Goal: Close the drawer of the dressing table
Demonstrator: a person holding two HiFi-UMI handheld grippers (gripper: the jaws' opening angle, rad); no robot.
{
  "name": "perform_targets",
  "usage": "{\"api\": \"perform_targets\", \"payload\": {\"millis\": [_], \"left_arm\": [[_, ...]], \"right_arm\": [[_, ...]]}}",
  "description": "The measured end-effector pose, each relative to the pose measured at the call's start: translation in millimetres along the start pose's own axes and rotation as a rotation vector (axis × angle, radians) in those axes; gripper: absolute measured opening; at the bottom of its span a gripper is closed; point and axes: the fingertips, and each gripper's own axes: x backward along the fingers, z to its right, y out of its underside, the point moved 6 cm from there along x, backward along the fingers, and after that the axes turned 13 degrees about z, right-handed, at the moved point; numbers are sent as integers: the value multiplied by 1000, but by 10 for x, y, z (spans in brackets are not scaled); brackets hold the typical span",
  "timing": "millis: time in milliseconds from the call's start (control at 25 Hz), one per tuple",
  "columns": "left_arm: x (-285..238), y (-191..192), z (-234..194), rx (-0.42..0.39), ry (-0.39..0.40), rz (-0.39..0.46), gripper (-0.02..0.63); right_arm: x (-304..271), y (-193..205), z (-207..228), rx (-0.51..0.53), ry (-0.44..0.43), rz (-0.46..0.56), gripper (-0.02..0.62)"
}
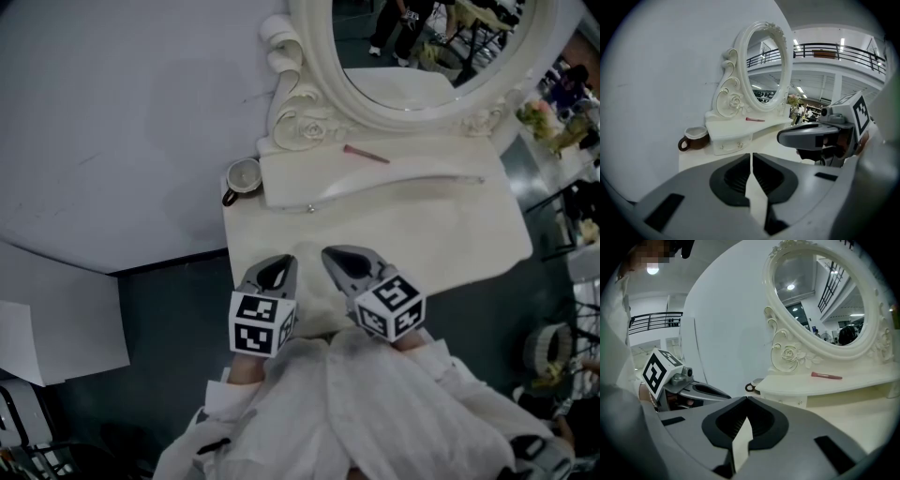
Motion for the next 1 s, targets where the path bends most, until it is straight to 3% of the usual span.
{"api": "perform_targets", "payload": {"millis": [1000], "left_arm": [[-28, 18, 66, -49, 37, -30, 18]], "right_arm": [[13, 7, -51, -20, -25, -15, 8]]}}
